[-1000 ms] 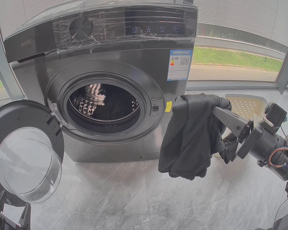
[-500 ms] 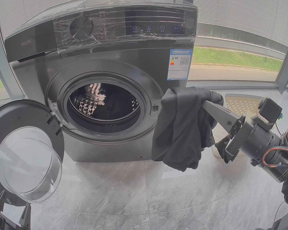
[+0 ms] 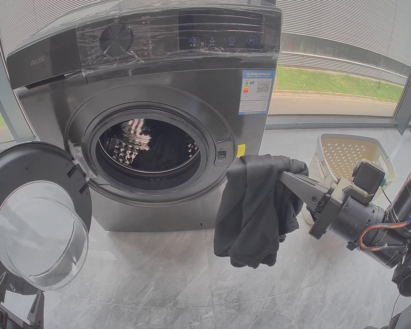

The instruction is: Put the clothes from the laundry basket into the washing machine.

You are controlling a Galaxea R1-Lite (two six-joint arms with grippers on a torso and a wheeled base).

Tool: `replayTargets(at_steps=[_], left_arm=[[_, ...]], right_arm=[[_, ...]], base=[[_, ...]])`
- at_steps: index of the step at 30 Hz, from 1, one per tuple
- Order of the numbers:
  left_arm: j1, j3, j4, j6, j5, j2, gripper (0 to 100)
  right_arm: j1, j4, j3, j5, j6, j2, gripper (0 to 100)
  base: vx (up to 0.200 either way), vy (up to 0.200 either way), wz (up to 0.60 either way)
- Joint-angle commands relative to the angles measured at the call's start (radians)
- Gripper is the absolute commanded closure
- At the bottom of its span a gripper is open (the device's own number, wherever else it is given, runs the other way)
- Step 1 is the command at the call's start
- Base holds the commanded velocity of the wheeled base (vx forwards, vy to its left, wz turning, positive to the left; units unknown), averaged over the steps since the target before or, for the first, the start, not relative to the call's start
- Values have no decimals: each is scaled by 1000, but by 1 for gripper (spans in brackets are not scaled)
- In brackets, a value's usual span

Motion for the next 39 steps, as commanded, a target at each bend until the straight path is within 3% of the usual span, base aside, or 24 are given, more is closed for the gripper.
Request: replayTargets(at_steps=[1,3,6,15,20,21,30,39], left_arm=[[-1,18,0,0,0,-17,0],[-1,18,0,2,0,-17,0],[-1,18,1,3,0,-17,0],[-1,18,0,3,0,-17,0],[-1,18,0,3,0,-17,0],[-1,18,1,3,0,-17,0],[-1,18,1,3,0,-17,0],[1,18,0,3,1,-17,0]], right_arm=[[-39,-2,6,37,1,15,100],[-85,-4,-9,97,-2,12,100],[-105,-1,-18,131,-4,4,100],[-85,9,-9,123,-1,4,100],[-85,15,-8,131,48,4,100],[-85,13,5,128,85,4,100],[-118,2,15,109,67,14,100],[-106,4,23,101,56,15,100]], base=[[0,0,0],[0,0,0],[0,0,0],[0,0,0],[0,0,0],[0,0,0],[0,0,0],[0,0,400]])
